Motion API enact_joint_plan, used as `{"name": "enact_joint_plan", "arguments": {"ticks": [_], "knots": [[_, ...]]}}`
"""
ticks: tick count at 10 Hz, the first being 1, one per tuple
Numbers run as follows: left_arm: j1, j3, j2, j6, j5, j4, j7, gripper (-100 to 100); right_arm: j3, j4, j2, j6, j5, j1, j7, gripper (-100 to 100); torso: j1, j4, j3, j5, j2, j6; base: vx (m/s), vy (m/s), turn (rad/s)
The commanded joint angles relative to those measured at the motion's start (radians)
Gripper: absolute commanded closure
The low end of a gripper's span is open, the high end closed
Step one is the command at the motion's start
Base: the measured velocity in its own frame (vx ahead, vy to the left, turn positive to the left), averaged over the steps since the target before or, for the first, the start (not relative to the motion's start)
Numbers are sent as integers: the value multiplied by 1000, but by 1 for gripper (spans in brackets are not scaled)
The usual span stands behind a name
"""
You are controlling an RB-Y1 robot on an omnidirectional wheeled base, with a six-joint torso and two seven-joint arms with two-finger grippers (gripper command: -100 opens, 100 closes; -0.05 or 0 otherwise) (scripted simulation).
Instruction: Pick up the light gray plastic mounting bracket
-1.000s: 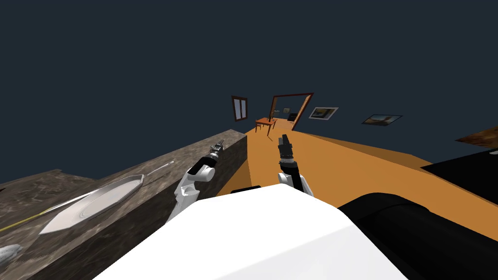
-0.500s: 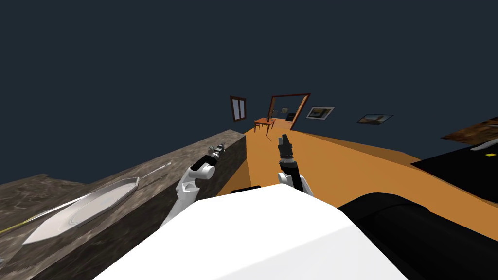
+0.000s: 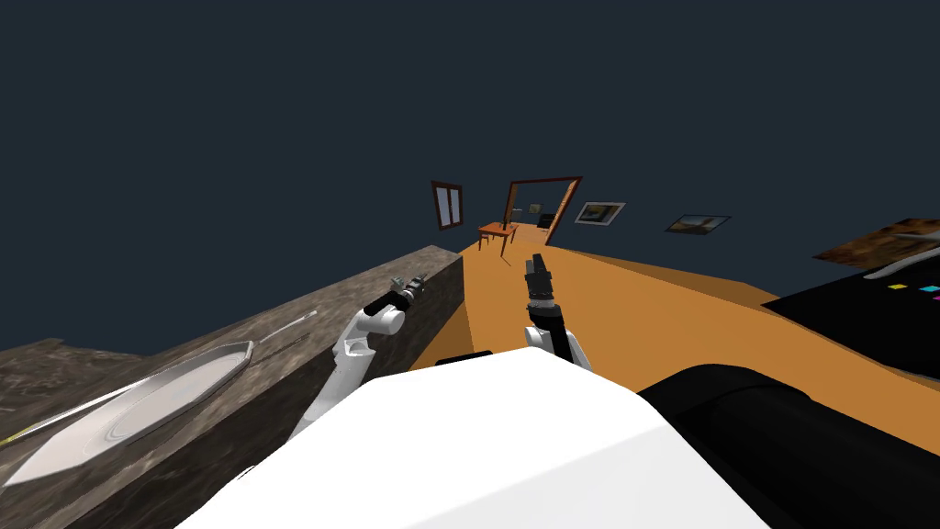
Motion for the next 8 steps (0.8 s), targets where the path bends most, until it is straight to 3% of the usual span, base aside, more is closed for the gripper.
{"name": "enact_joint_plan", "arguments": {"ticks": [1,4,5,6,7,8], "knots": [[-5,-2,9,49,5,4,-5,-100,0,0,0,0,0,0,0,0,0,0,0,0,0,0,16,10,-39],[-39,-5,63,142,34,46,-22,-100,0,0,0,0,0,0,0,0,1,0,0,0,-1,0,29,17,-51],[-39,-5,63,164,34,46,-22,-100,0,0,0,0,0,0,0,0,1,0,-1,0,-1,0,34,19,-35],[-53,-6,91,196,48,68,-30,-100,0,0,0,0,0,0,0,0,1,0,-1,0,-1,0,39,23,-65],[-53,-6,91,217,48,68,-30,-100,0,0,0,0,0,0,0,0,1,0,-1,0,-2,0,38,24,-28],[-66,-6,120,248,60,88,-36,-100,0,0,0,0,0,0,0,0,1,0,-1,0,-2,0,51,34,-50]]}}
